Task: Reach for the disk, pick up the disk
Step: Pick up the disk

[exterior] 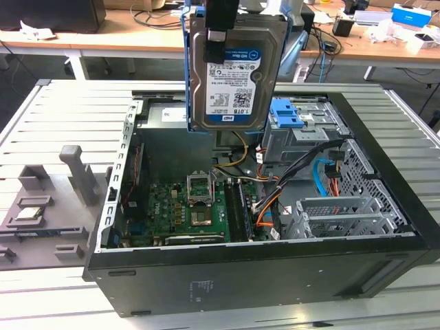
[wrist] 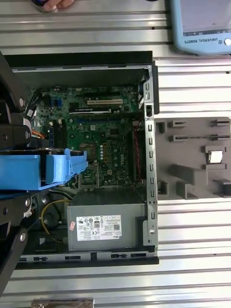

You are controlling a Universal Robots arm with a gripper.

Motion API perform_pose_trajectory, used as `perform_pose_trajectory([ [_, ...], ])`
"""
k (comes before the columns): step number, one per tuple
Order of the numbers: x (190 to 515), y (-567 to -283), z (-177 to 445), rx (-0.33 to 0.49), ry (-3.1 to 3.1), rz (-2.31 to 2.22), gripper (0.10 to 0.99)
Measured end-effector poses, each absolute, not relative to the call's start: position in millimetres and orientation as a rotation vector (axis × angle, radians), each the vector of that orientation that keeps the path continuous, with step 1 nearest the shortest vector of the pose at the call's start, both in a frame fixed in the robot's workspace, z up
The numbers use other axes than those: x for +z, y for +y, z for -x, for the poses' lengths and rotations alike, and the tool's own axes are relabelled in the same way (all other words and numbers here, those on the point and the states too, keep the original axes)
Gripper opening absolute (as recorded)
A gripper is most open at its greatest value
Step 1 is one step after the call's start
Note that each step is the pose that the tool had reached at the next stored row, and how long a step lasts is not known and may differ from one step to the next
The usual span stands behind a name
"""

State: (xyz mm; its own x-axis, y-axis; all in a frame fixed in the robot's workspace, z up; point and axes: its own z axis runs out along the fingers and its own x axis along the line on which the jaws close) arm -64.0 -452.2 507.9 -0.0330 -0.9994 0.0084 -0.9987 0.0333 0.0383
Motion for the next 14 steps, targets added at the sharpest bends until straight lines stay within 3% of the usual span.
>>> perform_pose_trajectory([
  [14,508,-476,64,-0.034,-2.234,-2.161,0.369],
])
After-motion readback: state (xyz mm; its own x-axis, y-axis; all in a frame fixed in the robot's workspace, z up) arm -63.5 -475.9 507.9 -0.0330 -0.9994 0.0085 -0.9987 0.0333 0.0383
